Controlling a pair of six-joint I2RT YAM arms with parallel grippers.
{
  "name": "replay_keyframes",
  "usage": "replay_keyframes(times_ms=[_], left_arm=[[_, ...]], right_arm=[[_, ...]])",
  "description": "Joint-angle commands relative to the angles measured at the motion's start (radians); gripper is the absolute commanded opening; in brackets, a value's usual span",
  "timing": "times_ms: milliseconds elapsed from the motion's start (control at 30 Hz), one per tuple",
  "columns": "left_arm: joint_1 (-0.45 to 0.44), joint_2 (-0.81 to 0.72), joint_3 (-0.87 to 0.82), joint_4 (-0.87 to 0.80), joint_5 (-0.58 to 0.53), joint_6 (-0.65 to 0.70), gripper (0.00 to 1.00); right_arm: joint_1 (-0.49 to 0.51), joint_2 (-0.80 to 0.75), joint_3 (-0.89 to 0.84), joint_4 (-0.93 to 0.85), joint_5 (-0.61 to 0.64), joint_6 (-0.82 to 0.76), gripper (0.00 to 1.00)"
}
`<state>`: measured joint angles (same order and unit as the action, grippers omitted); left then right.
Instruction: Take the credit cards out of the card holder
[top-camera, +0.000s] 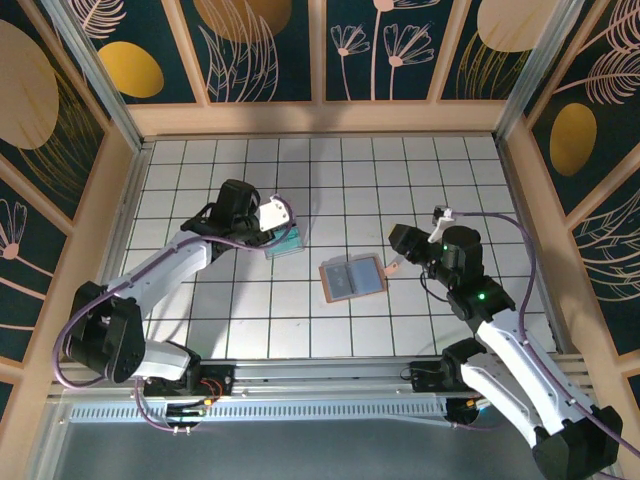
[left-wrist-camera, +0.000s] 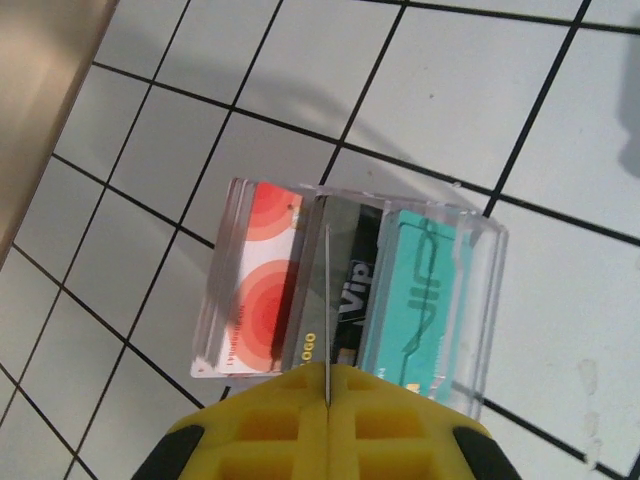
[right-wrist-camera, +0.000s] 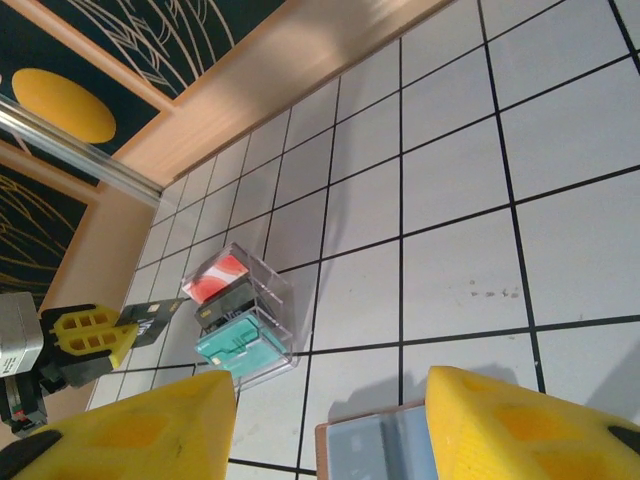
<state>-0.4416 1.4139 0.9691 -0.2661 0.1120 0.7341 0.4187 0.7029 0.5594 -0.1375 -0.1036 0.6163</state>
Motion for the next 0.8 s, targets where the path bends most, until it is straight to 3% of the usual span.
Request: replay_keyframes(times_ms=[0, 767], left_arm=[[0.023, 0.031, 0.059, -0.039, 0.067, 0.093, 0.00], [0.038, 0.271, 0.237, -0.160, 0.100, 0.185, 0.00]], right_arm=[[0.000, -0.012, 0.045, -0.008, 0.036, 0.026, 0.53], [0.001, 0.006, 0.051, -0.018, 0.073, 0.054, 0.54]])
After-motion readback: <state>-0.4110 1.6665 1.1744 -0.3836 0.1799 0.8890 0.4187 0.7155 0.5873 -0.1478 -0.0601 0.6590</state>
